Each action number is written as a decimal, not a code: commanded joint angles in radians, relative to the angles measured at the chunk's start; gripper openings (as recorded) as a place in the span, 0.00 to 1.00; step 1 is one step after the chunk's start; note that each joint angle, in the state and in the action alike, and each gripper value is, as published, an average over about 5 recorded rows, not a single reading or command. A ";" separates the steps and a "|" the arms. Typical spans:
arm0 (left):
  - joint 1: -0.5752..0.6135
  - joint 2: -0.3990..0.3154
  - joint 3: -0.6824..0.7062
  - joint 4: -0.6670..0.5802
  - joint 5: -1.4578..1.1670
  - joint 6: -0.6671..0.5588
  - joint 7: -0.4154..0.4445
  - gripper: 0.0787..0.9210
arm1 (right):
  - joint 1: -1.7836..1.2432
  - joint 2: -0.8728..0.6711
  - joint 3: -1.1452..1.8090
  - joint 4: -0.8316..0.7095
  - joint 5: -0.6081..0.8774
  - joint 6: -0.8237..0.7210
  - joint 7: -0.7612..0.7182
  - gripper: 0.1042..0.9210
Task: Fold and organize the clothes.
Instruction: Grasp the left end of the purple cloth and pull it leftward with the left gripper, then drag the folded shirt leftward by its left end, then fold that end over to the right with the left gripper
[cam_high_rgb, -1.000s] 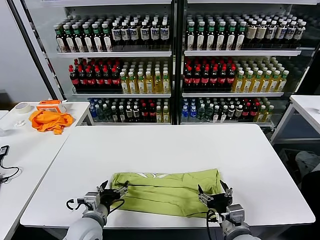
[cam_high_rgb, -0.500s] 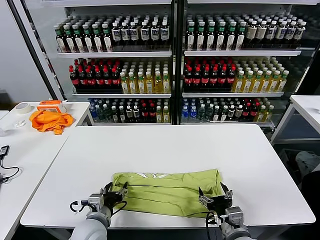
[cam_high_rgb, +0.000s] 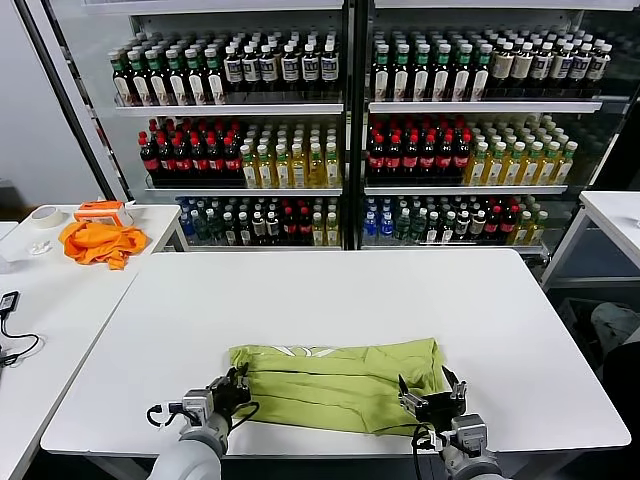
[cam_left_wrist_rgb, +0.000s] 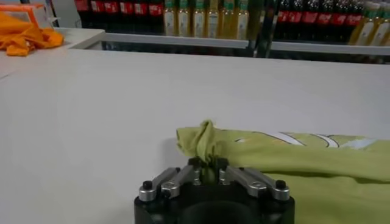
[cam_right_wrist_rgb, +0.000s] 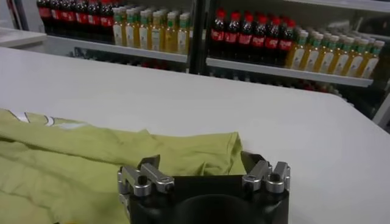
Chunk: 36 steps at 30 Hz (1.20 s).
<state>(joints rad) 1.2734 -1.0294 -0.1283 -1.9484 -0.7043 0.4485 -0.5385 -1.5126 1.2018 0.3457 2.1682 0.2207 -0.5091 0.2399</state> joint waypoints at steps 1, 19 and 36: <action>0.009 -0.002 -0.015 0.000 0.114 0.031 0.020 0.09 | 0.002 0.001 -0.001 -0.002 -0.002 0.001 0.000 0.88; 0.164 0.159 -0.558 -0.073 0.325 0.129 0.093 0.02 | 0.055 -0.009 -0.016 -0.015 0.001 -0.006 -0.003 0.88; 0.072 0.100 -0.220 -0.302 0.024 0.129 0.132 0.02 | 0.034 -0.024 0.019 0.016 0.002 -0.001 -0.001 0.88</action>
<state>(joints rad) 1.4109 -0.9003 -0.5314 -2.1089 -0.4643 0.5723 -0.4423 -1.4700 1.1802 0.3535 2.1723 0.2227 -0.5111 0.2386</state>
